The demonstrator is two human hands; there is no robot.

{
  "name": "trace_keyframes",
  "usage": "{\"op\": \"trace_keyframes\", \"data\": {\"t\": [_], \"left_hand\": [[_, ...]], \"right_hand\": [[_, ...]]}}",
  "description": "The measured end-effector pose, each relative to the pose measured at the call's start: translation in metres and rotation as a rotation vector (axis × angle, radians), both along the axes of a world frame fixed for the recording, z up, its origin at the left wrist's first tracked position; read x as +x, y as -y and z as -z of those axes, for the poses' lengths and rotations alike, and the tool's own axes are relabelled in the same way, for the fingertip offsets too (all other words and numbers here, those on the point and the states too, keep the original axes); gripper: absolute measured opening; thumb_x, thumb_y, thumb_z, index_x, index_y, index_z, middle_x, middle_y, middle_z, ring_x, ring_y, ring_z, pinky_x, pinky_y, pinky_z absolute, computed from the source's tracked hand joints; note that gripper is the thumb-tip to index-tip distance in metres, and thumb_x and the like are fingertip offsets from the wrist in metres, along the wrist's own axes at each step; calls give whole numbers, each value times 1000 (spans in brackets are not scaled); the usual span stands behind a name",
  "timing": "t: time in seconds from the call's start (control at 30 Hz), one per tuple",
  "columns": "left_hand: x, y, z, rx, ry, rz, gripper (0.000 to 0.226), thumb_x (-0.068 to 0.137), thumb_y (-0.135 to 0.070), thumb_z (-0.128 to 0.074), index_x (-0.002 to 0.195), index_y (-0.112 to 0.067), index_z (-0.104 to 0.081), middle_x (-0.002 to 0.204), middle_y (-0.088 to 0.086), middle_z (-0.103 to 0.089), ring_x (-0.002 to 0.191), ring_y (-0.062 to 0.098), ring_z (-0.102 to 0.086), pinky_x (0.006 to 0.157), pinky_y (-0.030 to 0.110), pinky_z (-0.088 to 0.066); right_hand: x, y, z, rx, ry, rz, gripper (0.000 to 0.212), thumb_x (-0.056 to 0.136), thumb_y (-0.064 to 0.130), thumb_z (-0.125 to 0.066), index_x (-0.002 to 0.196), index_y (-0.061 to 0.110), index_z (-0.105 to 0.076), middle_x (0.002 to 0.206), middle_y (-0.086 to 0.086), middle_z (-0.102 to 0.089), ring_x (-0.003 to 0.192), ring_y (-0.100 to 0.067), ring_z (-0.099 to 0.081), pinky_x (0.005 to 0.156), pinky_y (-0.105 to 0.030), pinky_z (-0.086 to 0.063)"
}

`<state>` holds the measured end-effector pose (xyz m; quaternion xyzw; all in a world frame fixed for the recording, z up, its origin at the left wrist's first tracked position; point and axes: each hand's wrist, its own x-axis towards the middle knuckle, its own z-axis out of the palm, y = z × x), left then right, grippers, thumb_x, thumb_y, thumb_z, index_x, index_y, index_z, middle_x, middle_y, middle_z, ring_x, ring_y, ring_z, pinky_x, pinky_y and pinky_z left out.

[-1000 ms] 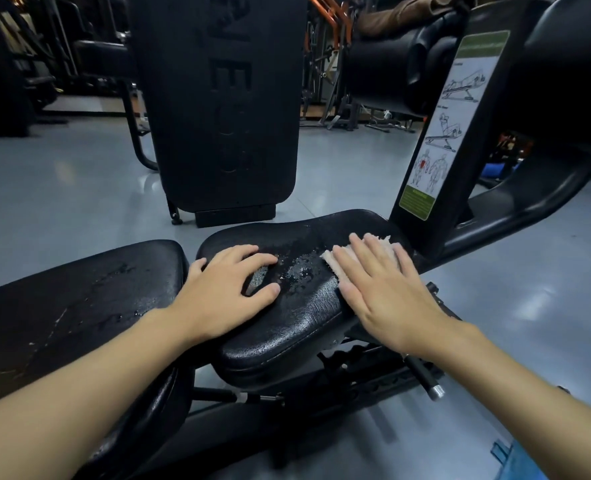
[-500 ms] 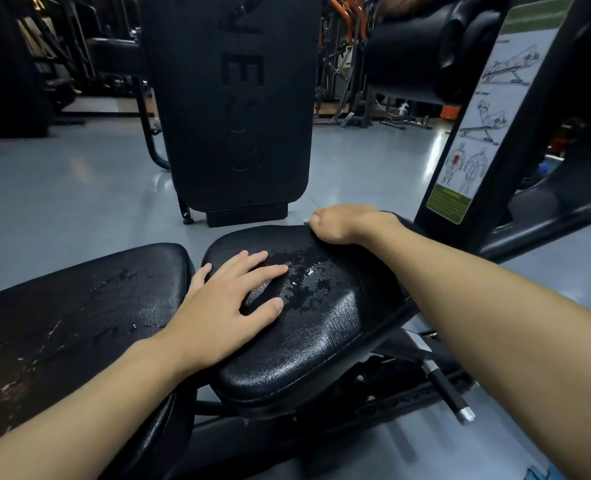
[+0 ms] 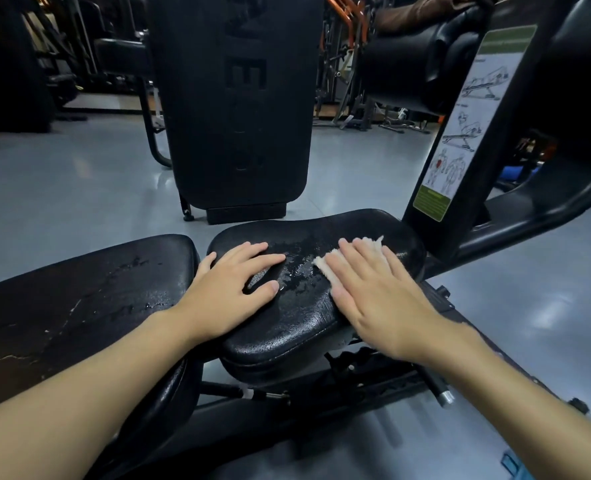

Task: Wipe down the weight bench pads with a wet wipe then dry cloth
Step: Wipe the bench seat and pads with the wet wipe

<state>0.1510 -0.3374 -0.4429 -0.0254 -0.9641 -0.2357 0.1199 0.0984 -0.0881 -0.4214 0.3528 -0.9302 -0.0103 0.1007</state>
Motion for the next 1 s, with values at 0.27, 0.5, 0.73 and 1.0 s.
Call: {"op": "trace_keyframes", "data": {"t": [0.27,0.5,0.73,1.0], "left_hand": [[15,19,-5,-202,74,-11,66,79,-79,-17,142,-61,-20,159,-15,-20,148,8,-10,118,49,-14],[16,27,4,-175,76,13,64,79,-82,-15,141,-68,-12,162,-19,-8,150,8,2,120,48,-5],[15,29,8,-176,60,3,64,76,-82,-14,139,-69,-11,161,-23,-7,149,4,4,120,46,-4],[15,30,8,-153,68,3,64,77,-84,-15,139,-69,-12,161,-23,-8,149,5,2,120,47,-4]], "right_hand": [[5,-2,4,-36,-41,18,66,96,51,6,157,34,-10,166,3,-6,152,-16,7,122,-44,4],[-66,59,-28,44,147,81,54,103,49,-9,152,34,-26,161,-3,-23,150,-23,-15,121,-46,-11],[-136,125,-38,145,315,160,53,101,43,-14,141,25,-43,153,-2,-41,139,-26,-38,113,-47,-27],[-105,103,-23,117,140,42,52,103,45,-12,148,32,-34,153,-3,-37,144,-25,-28,119,-48,-14]]}}
